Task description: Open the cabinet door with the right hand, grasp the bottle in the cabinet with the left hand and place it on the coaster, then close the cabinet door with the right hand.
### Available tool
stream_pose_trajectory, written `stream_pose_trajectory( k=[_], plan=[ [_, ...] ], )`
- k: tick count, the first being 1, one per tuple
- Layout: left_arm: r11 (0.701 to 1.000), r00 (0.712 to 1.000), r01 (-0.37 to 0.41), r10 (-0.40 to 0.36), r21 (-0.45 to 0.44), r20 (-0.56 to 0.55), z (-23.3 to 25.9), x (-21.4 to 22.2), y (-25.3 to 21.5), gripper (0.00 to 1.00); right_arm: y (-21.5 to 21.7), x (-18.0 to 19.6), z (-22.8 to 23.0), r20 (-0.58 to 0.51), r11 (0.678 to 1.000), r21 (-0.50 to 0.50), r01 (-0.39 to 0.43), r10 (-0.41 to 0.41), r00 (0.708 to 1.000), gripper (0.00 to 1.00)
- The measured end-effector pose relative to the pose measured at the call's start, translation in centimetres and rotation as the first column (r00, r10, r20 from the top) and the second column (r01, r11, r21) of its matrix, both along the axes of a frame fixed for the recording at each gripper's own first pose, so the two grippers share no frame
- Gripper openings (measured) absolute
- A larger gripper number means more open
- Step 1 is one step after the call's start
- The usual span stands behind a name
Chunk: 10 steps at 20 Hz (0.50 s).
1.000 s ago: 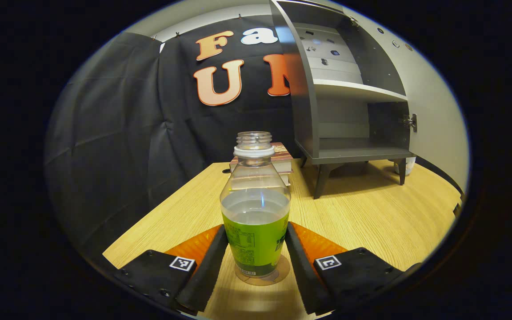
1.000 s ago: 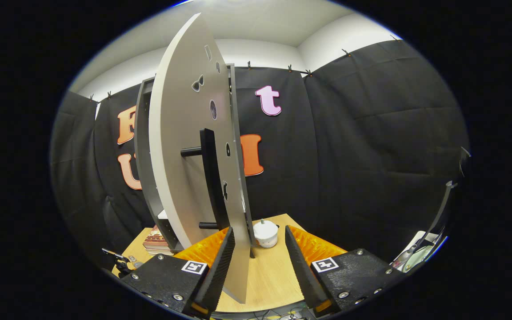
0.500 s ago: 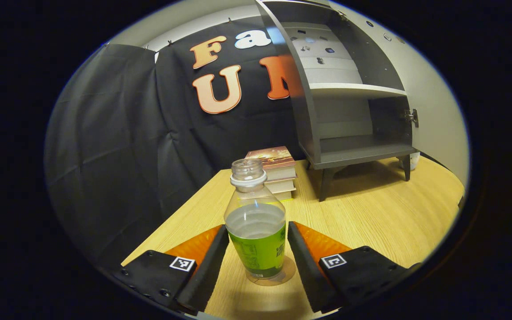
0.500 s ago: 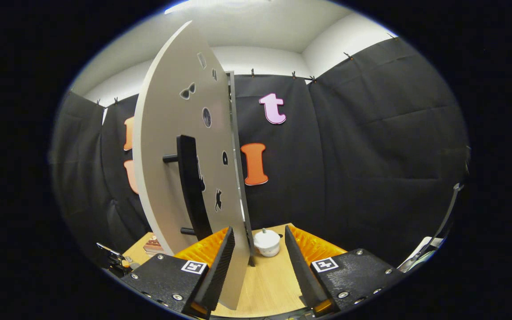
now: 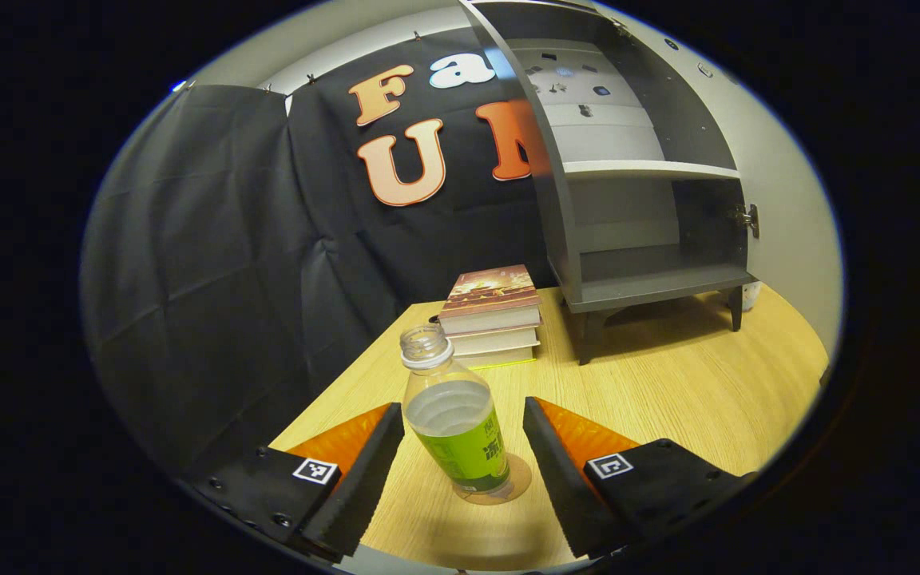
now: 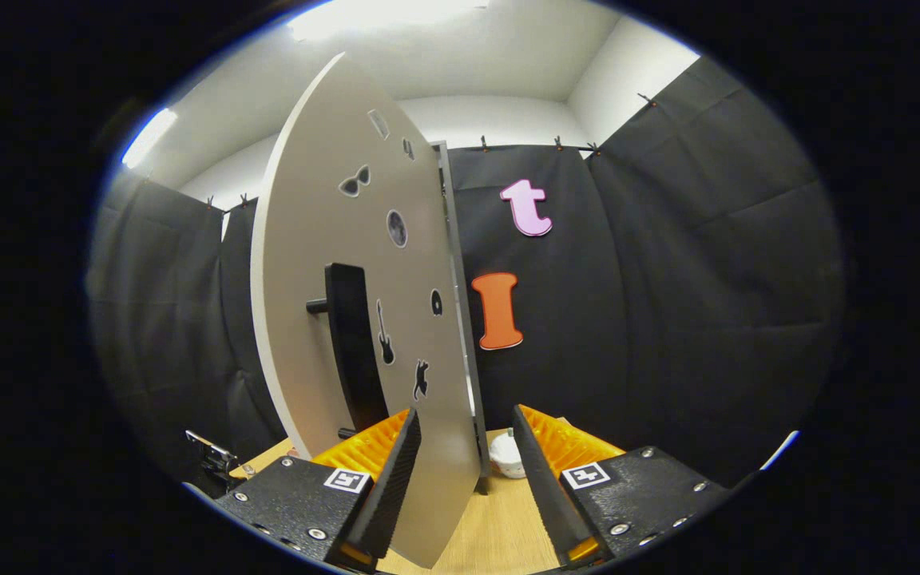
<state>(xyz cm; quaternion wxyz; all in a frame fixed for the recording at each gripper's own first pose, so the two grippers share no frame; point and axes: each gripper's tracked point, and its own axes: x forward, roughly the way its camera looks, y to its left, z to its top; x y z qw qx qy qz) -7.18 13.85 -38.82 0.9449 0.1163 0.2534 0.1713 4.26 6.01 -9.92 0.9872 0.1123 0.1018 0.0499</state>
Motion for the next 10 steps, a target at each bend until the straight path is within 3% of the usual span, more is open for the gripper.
stream_pose_trajectory(
  k=[10],
  plan=[
    [0.996, 0.998, -0.052, 0.049, 0.071, 0.047, 5.0, -1.9, -1.0, 0.98, 2.4, 1.5, -0.2, 0.025, 0.966, 0.049, -0.252, 0.251, 0.968, 0.71]
  ],
)
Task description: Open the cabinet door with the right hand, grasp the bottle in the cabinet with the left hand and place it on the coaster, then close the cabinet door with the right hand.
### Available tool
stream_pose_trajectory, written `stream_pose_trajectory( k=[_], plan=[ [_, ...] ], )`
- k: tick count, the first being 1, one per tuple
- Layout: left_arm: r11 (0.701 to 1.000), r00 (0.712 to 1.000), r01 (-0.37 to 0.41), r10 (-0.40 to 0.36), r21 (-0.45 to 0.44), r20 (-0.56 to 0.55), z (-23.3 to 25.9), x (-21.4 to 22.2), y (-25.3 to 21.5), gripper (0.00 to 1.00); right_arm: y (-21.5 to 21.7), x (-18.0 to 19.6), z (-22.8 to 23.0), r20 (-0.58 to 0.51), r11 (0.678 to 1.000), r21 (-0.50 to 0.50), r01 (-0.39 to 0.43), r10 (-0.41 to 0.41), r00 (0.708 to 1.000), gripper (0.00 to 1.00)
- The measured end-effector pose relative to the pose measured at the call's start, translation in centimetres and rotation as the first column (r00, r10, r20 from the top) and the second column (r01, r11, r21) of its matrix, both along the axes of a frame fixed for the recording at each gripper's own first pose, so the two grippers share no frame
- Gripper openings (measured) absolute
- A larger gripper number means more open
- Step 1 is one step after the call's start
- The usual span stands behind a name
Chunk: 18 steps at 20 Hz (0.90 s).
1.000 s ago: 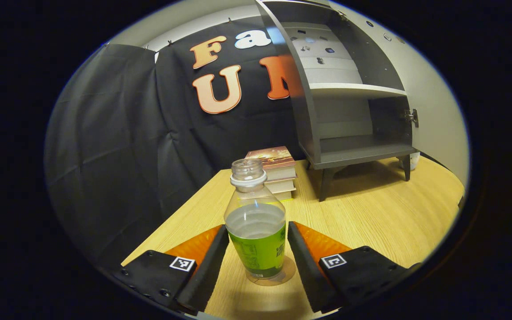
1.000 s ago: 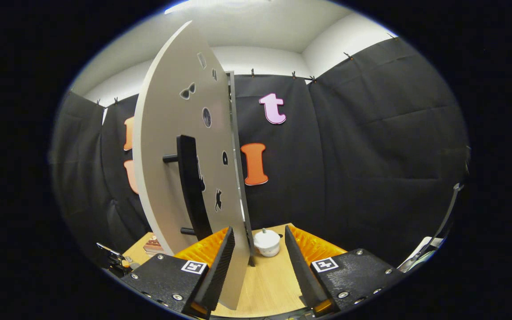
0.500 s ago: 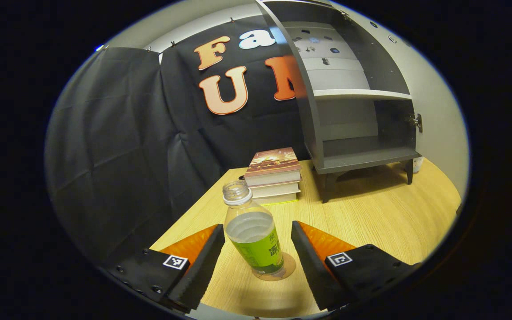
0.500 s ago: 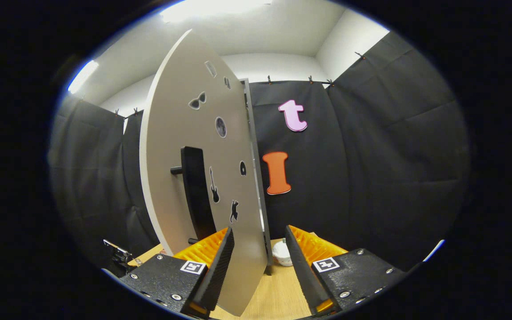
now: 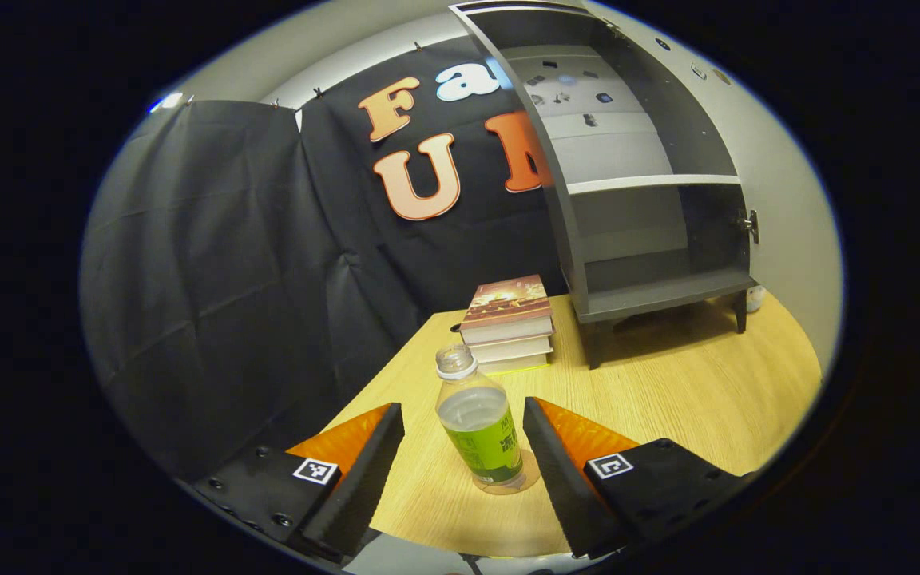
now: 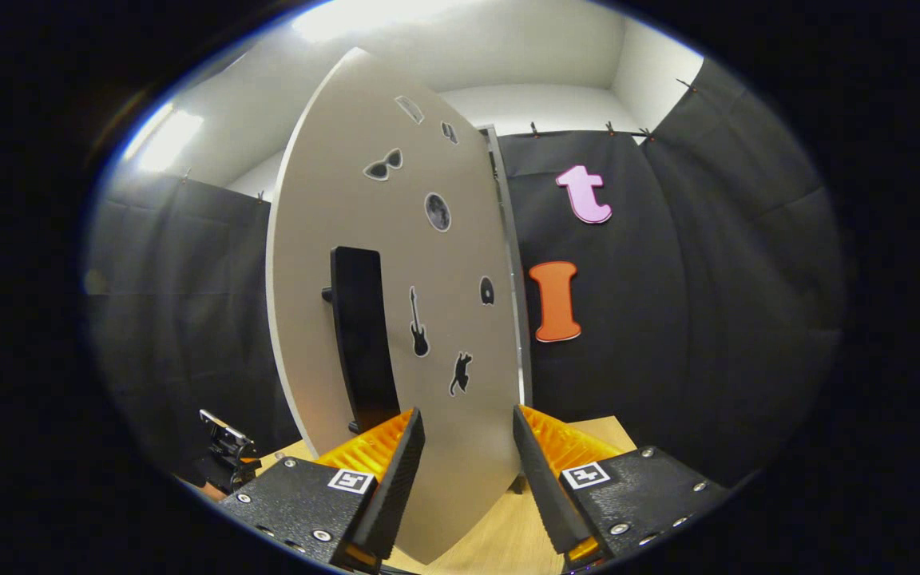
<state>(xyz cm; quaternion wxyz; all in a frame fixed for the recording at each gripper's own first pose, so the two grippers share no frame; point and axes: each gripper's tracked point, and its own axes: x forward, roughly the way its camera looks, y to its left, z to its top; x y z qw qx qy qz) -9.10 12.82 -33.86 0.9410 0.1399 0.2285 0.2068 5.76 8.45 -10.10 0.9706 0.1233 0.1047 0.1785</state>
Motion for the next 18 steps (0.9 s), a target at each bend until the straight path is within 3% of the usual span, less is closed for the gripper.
stream_pose_trajectory(
  k=[8, 14, 15, 16, 18],
  plan=[
    [0.997, 0.992, -0.077, 0.074, 0.028, 0.107, 7.4, -1.4, -0.2, 0.98, 2.0, 1.2, 1.4, 0.065, 0.969, 0.135, -0.208, 0.201, 0.977, 0.73],
    [0.999, 0.977, -0.036, 0.036, -0.006, 0.21, 12.8, 0.6, -0.5, 0.98, 2.7, 2.2, 3.9, 0.12, 0.938, 0.234, -0.256, 0.233, 0.965, 0.71],
    [1.0, 0.975, -0.017, 0.021, -0.02, 0.22, 13.2, 1.3, -0.5, 1.0, 2.8, 2.4, 4.6, 0.136, 0.931, 0.257, -0.259, 0.231, 0.963, 0.79],
    [0.999, 0.973, -0.003, 0.013, -0.043, 0.231, 13.5, 1.9, -0.4, 1.0, 2.8, 2.7, 5.3, 0.15, 0.926, 0.276, -0.257, 0.223, 0.963, 0.72],
    [0.997, 0.967, 0.03, -0.011, -0.071, 0.256, 14.6, 3.4, -0.2, 0.98, 3.0, 2.9, 5.7, 0.153, 0.93, 0.269, -0.249, 0.214, 0.965, 0.73]
  ],
)
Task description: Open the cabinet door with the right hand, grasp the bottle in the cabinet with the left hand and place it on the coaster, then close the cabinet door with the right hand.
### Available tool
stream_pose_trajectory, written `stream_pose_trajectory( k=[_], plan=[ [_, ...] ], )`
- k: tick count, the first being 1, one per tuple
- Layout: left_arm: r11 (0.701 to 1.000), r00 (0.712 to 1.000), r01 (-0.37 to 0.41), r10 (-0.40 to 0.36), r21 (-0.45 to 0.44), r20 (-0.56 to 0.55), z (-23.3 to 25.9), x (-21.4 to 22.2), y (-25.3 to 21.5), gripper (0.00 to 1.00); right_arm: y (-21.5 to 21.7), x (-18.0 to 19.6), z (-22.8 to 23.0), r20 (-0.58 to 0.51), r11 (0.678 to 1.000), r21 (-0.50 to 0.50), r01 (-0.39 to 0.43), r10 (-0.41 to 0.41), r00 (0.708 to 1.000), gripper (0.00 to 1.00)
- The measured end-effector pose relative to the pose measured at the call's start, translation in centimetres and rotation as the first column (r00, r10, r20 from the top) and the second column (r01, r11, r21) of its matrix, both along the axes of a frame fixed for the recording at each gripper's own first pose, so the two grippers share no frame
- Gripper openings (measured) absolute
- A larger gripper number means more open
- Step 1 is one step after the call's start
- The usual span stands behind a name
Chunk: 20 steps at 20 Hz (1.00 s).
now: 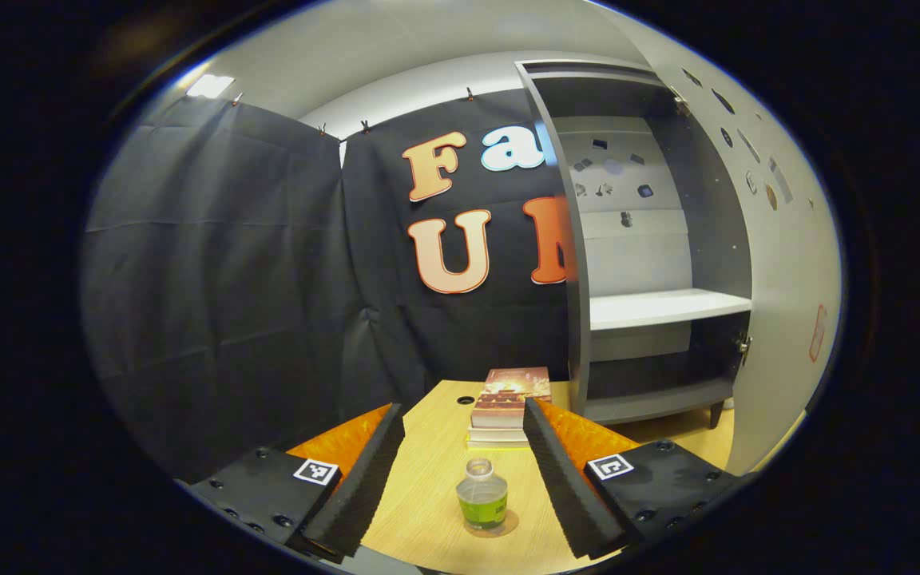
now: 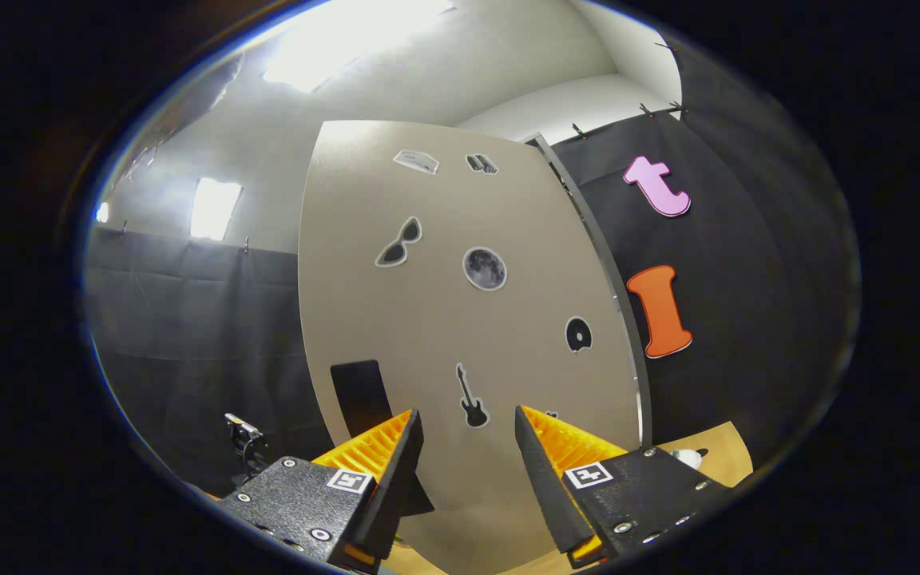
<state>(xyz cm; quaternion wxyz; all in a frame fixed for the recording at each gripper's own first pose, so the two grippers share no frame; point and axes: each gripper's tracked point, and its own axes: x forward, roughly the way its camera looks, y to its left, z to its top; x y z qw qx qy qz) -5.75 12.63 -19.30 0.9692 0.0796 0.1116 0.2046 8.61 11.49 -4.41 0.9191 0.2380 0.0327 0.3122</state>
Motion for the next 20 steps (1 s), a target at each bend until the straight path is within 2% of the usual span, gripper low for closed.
stream_pose_trajectory(
  k=[4, 6, 9, 10, 11, 12, 18, 19, 20],
  plan=[
    [0.997, 0.996, 0.074, -0.073, -0.007, 0.047, 2.6, 2.9, 0.6, 0.98, 0.9, 0.1, -0.7, 0.007, 0.997, -0.073, 0.02, -0.02, 1.0, 0.75],
    [0.995, 0.993, 0.098, -0.096, -0.018, 0.067, 3.4, 4.1, 1.2, 1.0, 1.9, 0.4, -1.3, -0.006, 0.994, -0.108, 0.011, -0.011, 1.0, 0.75],
    [0.993, 0.99, 0.118, -0.115, -0.032, 0.081, 3.8, 5.3, 2.1, 0.98, 3.3, 0.4, -2.4, -0.026, 0.989, -0.148, -0.024, 0.02, 0.999, 0.75],
    [0.992, 0.99, 0.12, -0.116, -0.033, 0.085, 3.8, 5.4, 2.5, 0.98, 3.8, 0.3, -2.9, -0.047, 0.986, -0.158, -0.045, 0.038, 0.998, 0.75],
    [0.992, 0.989, 0.12, -0.117, -0.032, 0.087, 4.0, 5.4, 2.9, 0.98, 4.1, -0.2, -3.5, -0.073, 0.984, -0.167, -0.07, 0.058, 0.996, 0.84],
    [0.993, 0.99, 0.117, -0.114, -0.03, 0.088, 3.9, 5.4, 3.4, 0.96, 4.2, -0.7, -3.7, -0.088, 0.981, -0.174, -0.084, 0.07, 0.994, 0.78],
    [0.997, 0.993, 0.064, -0.06, -0.035, 0.107, 4.6, 4.2, 6.8, 0.99, 4.8, -0.9, -4.8, -0.13, 0.978, -0.196, -0.078, 0.053, 0.99, 0.82],
    [0.998, 0.992, 0.056, -0.052, -0.036, 0.111, 4.7, 4.1, 7.3, 0.99, 5.1, -0.9, -5.0, -0.14, 0.976, -0.202, -0.076, 0.048, 0.989, 0.88],
    [0.998, 0.992, 0.049, -0.045, -0.036, 0.116, 4.9, 4.0, 7.9, 0.98, 5.8, -0.3, -5.1, -0.149, 0.975, -0.208, -0.08, 0.049, 0.988, 0.82]
  ],
)
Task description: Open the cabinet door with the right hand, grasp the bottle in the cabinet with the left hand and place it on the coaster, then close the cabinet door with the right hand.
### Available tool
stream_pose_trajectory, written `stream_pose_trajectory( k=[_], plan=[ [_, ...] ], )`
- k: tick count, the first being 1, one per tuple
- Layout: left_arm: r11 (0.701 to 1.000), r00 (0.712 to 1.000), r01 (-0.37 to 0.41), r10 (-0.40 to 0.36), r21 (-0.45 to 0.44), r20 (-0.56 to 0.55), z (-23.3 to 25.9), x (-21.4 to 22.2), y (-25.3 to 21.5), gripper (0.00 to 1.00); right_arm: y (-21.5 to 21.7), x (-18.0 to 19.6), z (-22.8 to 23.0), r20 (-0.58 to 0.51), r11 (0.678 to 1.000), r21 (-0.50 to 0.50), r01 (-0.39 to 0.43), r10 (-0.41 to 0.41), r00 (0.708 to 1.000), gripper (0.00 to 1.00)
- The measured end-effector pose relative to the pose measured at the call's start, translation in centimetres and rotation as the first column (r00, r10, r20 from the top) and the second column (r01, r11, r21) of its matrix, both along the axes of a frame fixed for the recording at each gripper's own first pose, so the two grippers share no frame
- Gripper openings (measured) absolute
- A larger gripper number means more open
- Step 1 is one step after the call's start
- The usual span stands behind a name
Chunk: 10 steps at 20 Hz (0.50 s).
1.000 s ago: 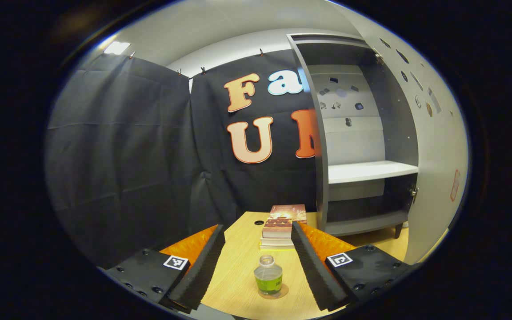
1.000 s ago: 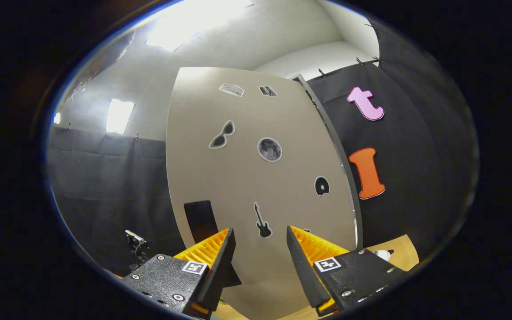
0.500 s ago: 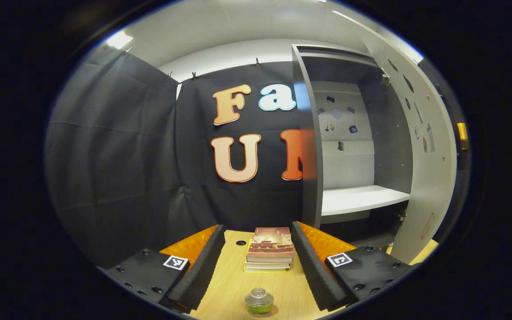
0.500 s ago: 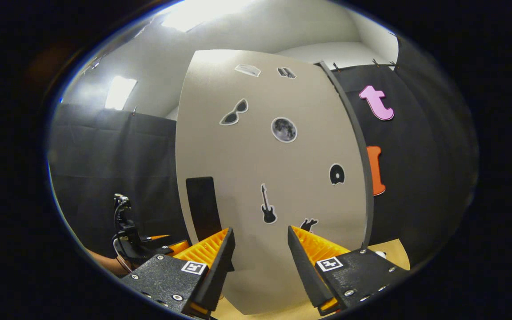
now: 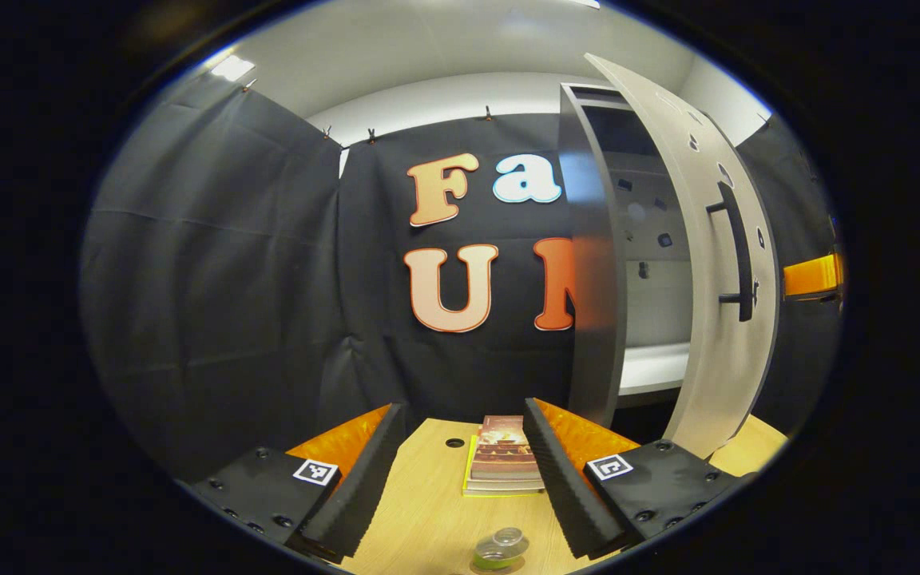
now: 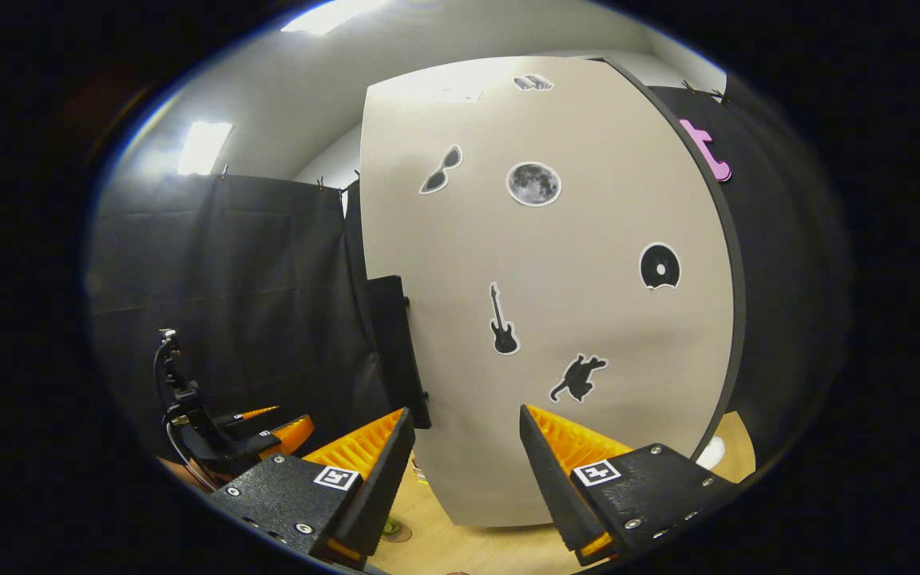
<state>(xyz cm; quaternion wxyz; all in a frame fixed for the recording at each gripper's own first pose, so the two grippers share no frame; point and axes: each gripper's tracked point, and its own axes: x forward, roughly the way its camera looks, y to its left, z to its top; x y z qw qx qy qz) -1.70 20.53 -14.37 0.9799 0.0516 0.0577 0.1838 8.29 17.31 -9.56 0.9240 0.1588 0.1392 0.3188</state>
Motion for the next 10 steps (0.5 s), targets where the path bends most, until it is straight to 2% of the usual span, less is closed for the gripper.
stream_pose_trajectory(
  k=[4, 7, 10],
  plan=[
    [1.0, 1.0, -0.015, 0.015, 0.005, 0.014, 0.7, -0.3, 1.7, 0.98, 2.7, 2.2, -0.3, 0.006, 0.999, -0.033, 0.008, -0.007, 1.0, 0.83],
    [1.0, 1.0, -0.015, 0.015, -0.007, 0.015, 0.9, -0.3, 2.2, 0.99, 3.2, 2.5, 0.0, 0.061, 0.994, -0.101, 0.036, -0.03, 0.998, 0.83],
    [1.0, 1.0, 0.003, -0.003, 0.005, 0.025, 1.7, 0.2, 2.3, 0.99, 3.4, 2.6, -0.2, 0.057, 0.985, -0.158, 0.07, -0.062, 0.996, 0.83]
  ],
)
